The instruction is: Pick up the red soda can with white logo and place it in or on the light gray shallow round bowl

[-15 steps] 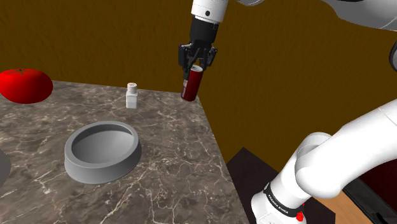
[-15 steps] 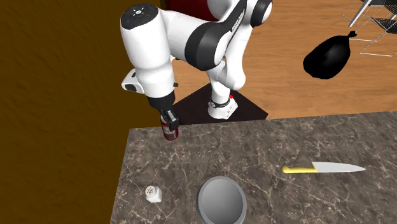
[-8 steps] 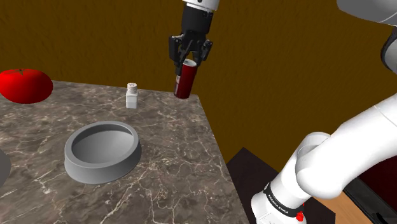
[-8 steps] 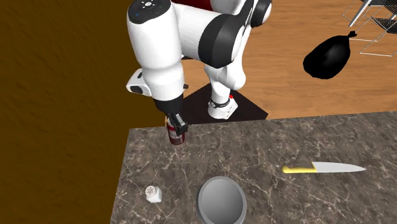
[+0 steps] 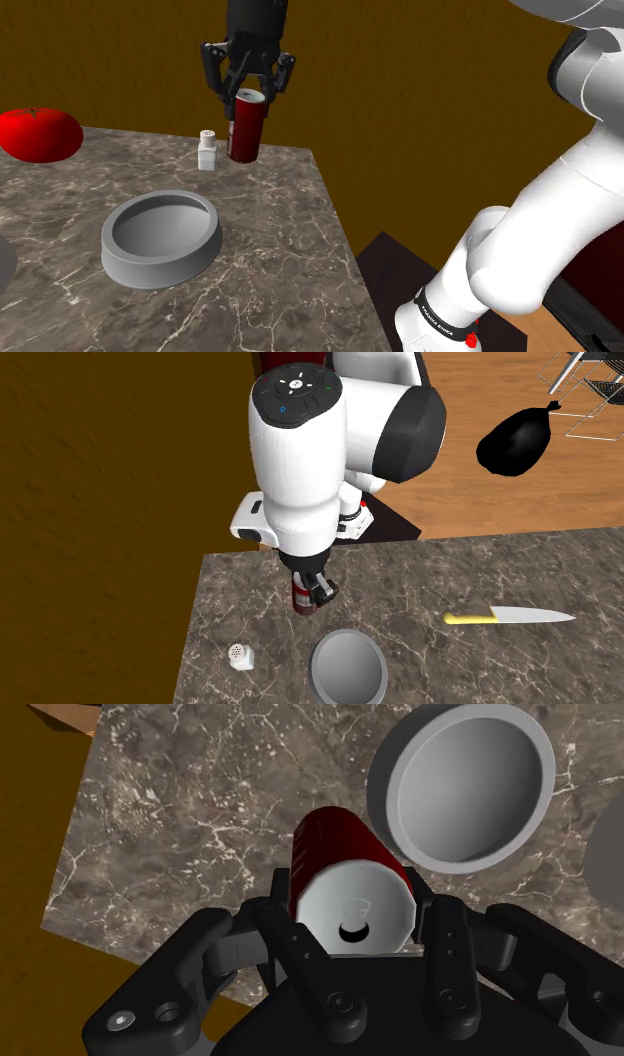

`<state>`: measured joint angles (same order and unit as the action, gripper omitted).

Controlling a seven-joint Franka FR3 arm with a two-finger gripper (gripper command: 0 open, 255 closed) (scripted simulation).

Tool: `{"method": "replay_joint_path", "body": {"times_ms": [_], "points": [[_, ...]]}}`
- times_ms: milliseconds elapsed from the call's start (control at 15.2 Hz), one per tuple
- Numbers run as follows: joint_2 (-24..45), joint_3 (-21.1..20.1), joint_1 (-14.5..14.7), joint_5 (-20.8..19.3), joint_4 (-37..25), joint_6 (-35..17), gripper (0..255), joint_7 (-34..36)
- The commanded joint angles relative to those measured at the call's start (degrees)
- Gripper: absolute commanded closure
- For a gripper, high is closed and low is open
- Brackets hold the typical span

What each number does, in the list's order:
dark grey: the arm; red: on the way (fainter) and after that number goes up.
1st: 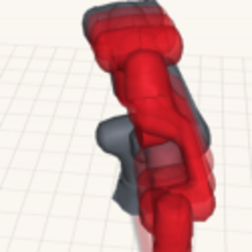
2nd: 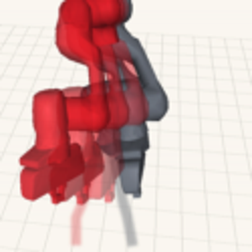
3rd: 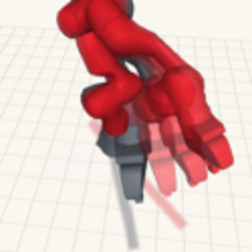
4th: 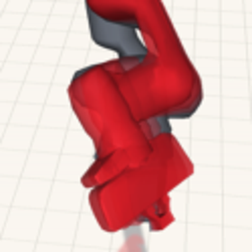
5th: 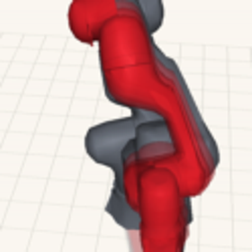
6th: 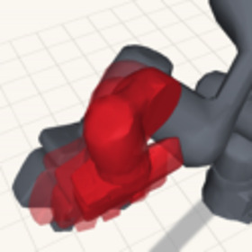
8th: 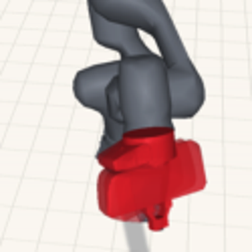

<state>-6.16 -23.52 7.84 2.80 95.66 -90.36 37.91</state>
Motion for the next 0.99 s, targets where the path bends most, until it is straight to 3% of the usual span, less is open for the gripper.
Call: {"method": "replay_joint_path", "body": {"times_ms": [0,330,594,924], "points": [[2.97,-1.87,1.21,-1.07,-3.92,1.11,255,3.32],[12.44,-6.14,5.68,-5.61,-15.34,4.12,255,11.71],[21.36,-8.27,11.2,-10.57,-26.86,8.0,255,17.7],[19.21,-8.0,10.01,-9.34,-20.08,3.1,255,17.21]]}}
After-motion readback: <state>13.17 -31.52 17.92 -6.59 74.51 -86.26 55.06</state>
